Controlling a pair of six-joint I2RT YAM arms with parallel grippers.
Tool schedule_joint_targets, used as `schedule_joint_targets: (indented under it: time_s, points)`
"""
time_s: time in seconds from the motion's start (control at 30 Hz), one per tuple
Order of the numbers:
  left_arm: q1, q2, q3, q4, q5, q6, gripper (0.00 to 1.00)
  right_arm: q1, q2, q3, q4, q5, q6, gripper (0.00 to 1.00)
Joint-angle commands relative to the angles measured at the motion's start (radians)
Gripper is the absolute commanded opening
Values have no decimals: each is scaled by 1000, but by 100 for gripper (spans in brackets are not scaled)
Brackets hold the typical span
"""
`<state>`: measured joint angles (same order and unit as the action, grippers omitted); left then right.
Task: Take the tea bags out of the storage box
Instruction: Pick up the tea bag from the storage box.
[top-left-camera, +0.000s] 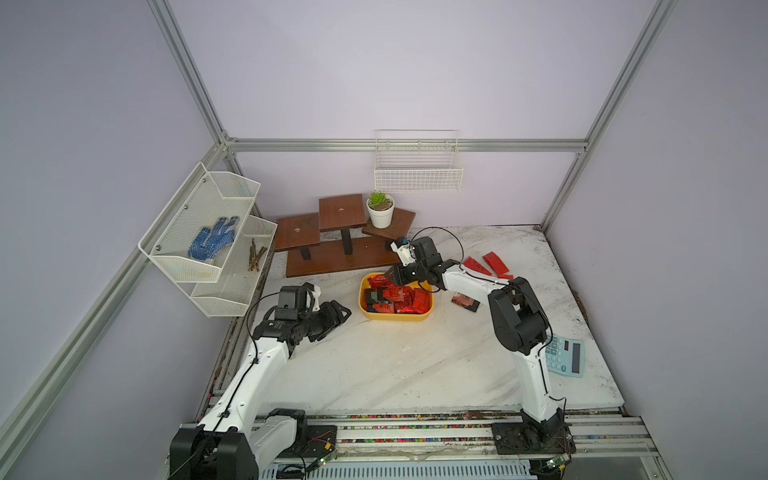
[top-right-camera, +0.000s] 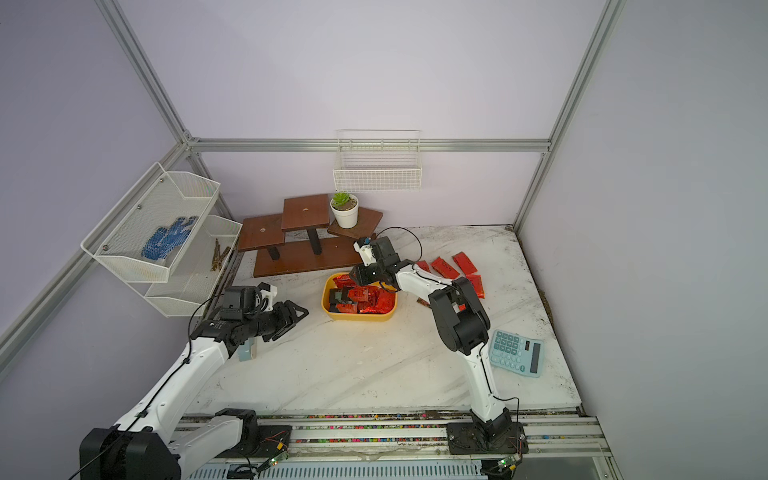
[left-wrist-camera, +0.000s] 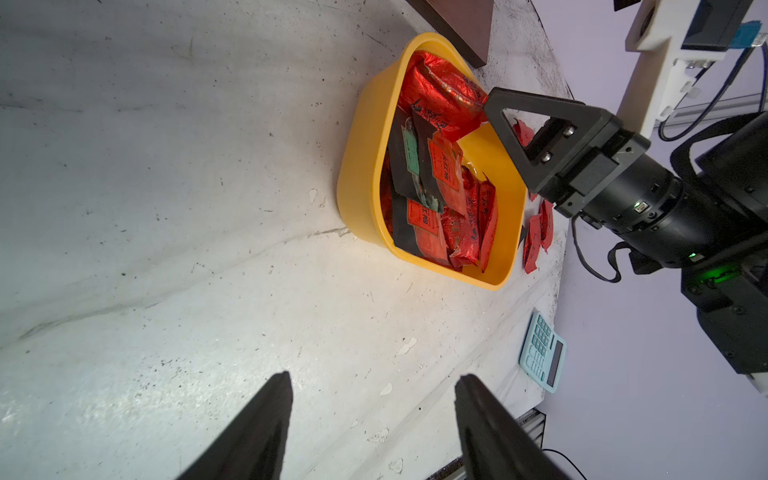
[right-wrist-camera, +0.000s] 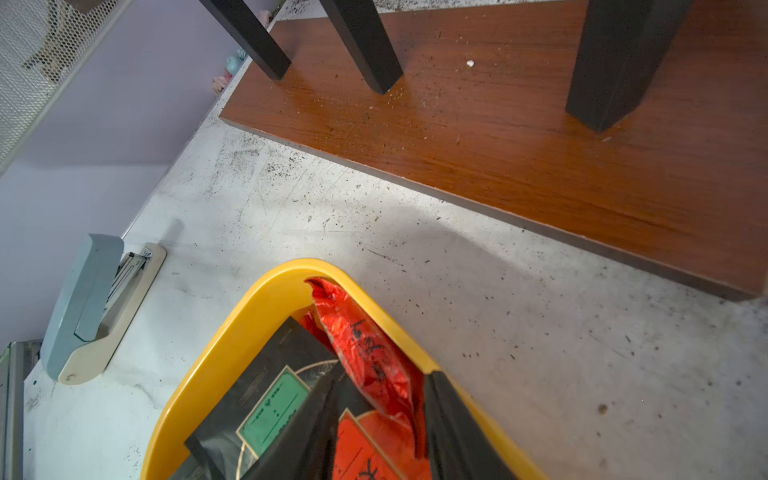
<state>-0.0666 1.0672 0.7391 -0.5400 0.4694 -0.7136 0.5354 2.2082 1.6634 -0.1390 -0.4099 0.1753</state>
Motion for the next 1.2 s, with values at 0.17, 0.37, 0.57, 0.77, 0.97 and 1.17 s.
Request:
schedule_joint_targets:
  time_s: [0.17, 0.37, 0.57, 0.77, 0.97, 1.17]
  points:
    - [6, -6, -12, 30, 23, 8, 66, 15, 32, 37, -31, 22, -3, 31]
    - [6, -9, -15, 32, 26, 6, 66, 21, 15, 11, -16, 27, -3, 9]
    - [6, -21, -18, 30, 29, 4, 66, 25, -19, -17, 5, 17, 16, 0]
    - [7, -39, -16, 29, 35, -3, 66, 27, -94, -62, 45, -24, 60, 0]
    - [6, -50, -11, 30, 44, -10, 66, 26, -189, -104, 60, -32, 81, 0]
    - [5, -55, 0, 30, 48, -14, 66, 27, -263, -137, 33, 10, 76, 0]
